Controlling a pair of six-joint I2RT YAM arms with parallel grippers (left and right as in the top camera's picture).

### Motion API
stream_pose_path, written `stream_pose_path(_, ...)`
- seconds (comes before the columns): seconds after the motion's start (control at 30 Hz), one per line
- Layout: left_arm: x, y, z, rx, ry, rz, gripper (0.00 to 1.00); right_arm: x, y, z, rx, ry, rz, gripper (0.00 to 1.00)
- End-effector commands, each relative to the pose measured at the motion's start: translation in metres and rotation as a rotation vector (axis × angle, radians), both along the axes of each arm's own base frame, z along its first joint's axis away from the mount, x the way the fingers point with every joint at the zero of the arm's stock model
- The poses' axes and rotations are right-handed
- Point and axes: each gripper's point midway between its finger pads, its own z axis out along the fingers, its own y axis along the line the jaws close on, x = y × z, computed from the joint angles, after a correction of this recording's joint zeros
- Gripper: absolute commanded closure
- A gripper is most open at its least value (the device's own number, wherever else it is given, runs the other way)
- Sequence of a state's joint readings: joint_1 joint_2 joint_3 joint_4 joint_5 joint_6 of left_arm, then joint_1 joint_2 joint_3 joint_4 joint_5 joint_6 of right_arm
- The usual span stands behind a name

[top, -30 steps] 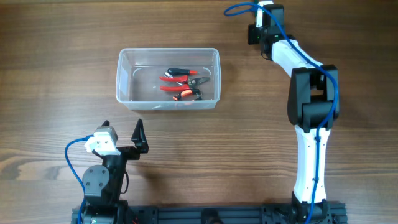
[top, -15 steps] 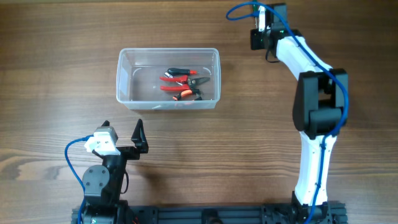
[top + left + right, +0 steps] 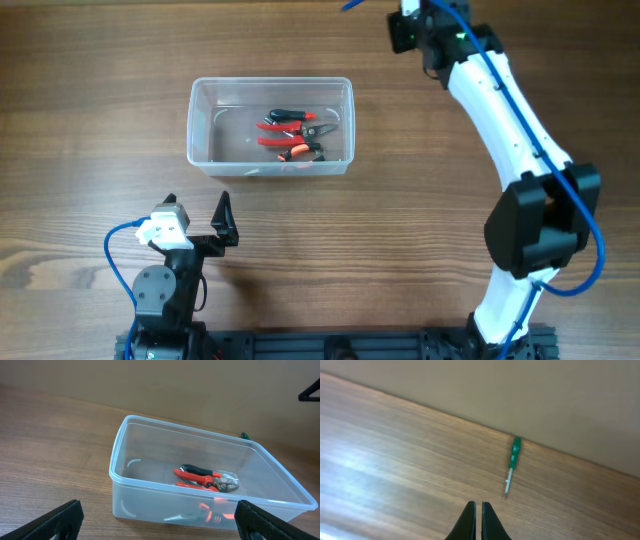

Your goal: Pack container

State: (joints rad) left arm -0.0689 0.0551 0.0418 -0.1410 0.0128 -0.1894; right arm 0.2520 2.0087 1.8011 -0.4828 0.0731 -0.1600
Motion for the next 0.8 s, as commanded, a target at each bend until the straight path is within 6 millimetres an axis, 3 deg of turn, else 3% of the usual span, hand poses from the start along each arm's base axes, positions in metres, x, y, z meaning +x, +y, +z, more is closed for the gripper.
stream_pose_path(0.0, 0.0, 0.002, -0.002, -0.008, 0.004, 0.01, 0.0, 0.002, -0.018, -0.015, 0.007, 0.03, -0.087, 0.96)
stream_pose_path(0.07, 0.0, 0.002, -0.002, -0.008, 0.004, 0.01, 0.0, 0.009, -0.032, -0.03, 0.074, 0.054, -0.166, 0.94)
stream_pose_path(0.1, 0.0, 0.002, -0.002, -0.008, 0.004, 0.01, 0.0, 0.013, -0.037, -0.039, 0.106, 0.068, -0.193, 0.82)
stream_pose_path(0.13, 0.0, 0.002, -0.002, -0.008, 0.004, 0.01, 0.0, 0.016, -0.041, -0.047, 0.136, 0.078, -0.211, 0.78)
stream_pose_path(0.2, 0.0, 0.002, -0.002, -0.008, 0.004, 0.01, 0.0, 0.025, -0.049, -0.062, 0.185, 0.091, -0.242, 0.78)
stream_pose_path(0.3, 0.0, 0.002, -0.002, -0.008, 0.004, 0.01, 0.0, 0.037, -0.059, -0.085, 0.212, 0.09, -0.279, 0.65)
stream_pose_path(0.4, 0.0, 0.002, -0.002, -0.008, 0.004, 0.01, 0.0, 0.048, -0.06, -0.107, 0.214, 0.083, -0.282, 0.63)
stream_pose_path(0.57, 0.0, 0.002, -0.002, -0.008, 0.004, 0.01, 0.0, 0.064, -0.059, -0.162, 0.21, 0.081, -0.288, 0.57)
stream_pose_path(0.77, 0.0, 0.002, -0.002, -0.008, 0.004, 0.01, 0.0, 0.071, -0.059, -0.199, 0.213, 0.082, -0.293, 0.55)
